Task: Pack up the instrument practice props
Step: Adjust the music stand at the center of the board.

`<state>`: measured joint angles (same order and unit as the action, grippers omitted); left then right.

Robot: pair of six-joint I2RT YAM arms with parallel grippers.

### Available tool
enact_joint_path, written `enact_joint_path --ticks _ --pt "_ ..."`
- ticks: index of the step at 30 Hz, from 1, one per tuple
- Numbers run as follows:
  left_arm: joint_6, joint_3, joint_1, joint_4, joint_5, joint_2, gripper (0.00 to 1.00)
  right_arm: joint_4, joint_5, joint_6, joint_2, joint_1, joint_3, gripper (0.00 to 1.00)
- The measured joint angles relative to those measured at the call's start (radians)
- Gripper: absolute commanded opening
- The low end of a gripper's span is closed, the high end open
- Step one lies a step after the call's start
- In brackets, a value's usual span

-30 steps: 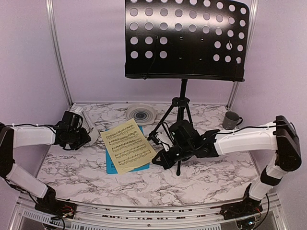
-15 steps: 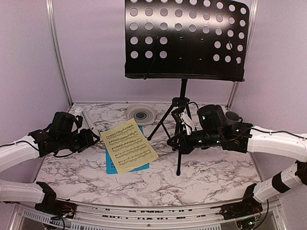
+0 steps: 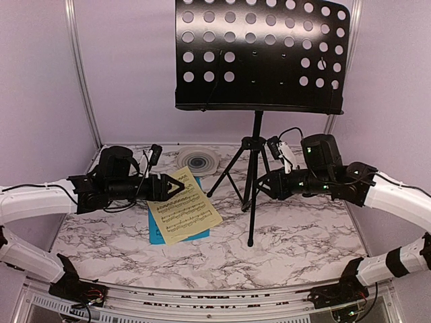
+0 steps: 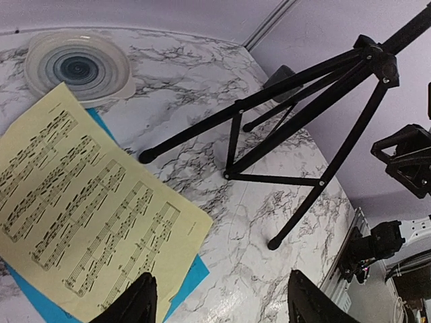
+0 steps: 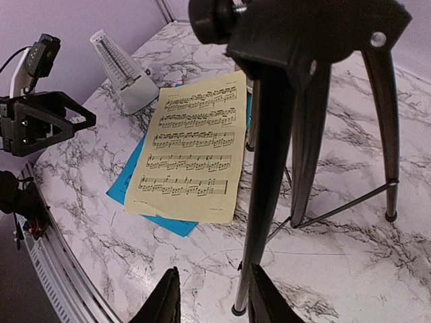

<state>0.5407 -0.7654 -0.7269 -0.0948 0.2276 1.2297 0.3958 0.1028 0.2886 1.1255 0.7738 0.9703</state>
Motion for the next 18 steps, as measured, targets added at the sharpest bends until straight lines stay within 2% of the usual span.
enact_joint_path --ticks 8,16,18 --pt "-0.278 -0.134 -0.070 -0.240 0.098 0.212 0.71 -0.060 0.009 0.037 0.054 0.000 0.000 0.38" --pt "-0.502 -0.287 -0.072 -0.348 0.142 0.420 0.71 -0.171 -0.024 0.063 0.063 0.000 -0.056 0.20" --pt "-0.536 -0.338 -0.071 -0.351 0.154 0.476 0.71 -0.185 -0.029 0.067 0.069 0.000 -0.058 0.18"
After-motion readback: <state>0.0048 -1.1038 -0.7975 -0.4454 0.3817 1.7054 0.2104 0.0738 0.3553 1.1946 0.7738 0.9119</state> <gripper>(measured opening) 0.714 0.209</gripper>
